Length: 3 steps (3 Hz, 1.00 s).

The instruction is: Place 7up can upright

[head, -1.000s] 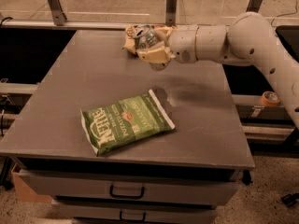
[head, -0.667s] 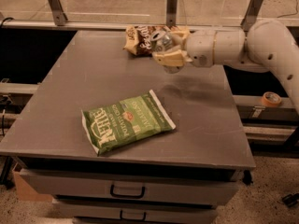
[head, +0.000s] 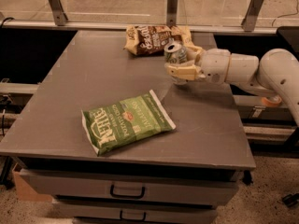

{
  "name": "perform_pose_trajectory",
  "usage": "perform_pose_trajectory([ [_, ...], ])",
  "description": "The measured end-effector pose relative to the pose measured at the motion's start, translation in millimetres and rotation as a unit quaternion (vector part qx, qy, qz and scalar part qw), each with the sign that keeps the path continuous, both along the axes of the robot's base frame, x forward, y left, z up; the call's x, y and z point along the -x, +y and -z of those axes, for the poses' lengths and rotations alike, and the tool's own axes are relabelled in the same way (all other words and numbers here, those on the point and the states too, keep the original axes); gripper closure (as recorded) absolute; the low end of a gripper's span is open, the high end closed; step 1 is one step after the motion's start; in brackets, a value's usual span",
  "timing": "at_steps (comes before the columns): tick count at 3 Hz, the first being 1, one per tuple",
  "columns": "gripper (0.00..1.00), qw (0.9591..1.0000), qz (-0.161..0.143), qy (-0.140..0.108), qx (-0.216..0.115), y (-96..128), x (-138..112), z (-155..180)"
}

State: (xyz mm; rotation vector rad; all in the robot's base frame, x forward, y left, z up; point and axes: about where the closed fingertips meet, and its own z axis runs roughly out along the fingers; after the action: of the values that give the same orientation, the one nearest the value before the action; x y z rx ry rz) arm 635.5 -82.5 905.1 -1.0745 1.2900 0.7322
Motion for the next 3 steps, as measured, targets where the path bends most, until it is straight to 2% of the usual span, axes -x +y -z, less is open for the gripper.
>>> perform_pose_trajectory([
  [1, 0.82, 0.9997, -0.014, -0.017, -0.007, -12, 3, 4],
  [3, 0.36, 0.9991, -0.034, -0.022, -0.014, -23, 8, 14],
])
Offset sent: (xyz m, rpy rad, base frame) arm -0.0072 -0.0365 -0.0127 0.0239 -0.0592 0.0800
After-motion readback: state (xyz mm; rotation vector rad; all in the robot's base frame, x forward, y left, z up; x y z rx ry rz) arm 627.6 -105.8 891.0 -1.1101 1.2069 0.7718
